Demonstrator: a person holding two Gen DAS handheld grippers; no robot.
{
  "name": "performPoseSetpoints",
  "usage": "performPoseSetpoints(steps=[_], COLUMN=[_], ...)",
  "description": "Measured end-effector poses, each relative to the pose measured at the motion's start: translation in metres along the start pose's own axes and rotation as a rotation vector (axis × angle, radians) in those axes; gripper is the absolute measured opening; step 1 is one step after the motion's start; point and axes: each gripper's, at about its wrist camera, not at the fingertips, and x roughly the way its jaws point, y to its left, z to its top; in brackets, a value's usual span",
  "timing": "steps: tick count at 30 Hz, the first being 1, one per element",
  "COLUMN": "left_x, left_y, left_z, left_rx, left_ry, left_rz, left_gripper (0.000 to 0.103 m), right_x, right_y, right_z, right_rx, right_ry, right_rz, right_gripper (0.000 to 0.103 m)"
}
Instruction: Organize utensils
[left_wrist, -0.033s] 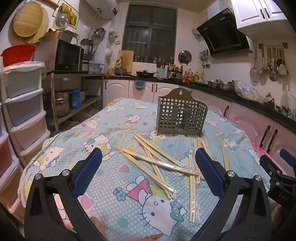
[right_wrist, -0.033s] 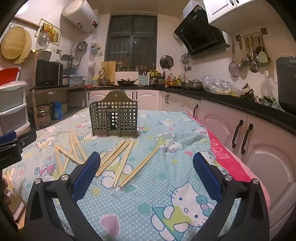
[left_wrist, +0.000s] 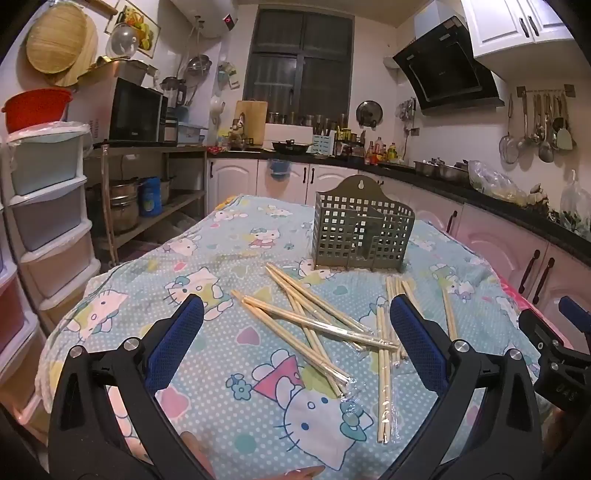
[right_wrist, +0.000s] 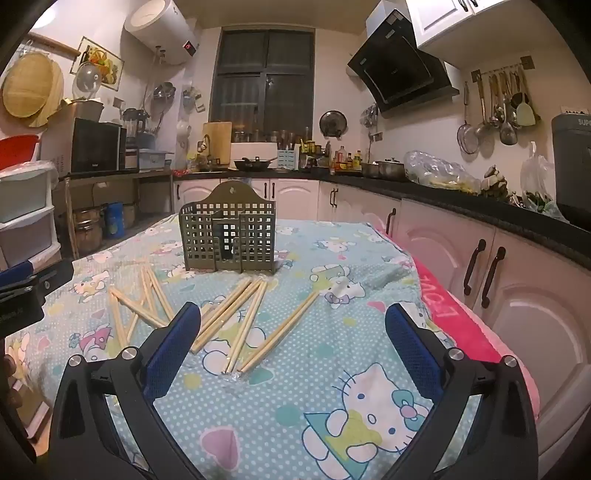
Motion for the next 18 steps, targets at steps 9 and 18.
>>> performPoseSetpoints(steps=[9,18], left_x=[0.0003,-0.0013], left_y=[-0.0007,-0.0021], left_z=[-0.0005,0.0006], left_rx=[0.005,0.008], left_ry=[0.007,0.007], left_rz=[-0.003,-0.008], left_gripper=[0.093,0.093], right_x=[-0.0009,-0.0007], right_y=[0.0006,0.0004], right_z=[0.0006,0.0006], right_rx=[-0.016,-0.014], right_ry=[-0.008,-0.008], right_rz=[-0.006,-0.007], right_gripper=[0.097,0.097])
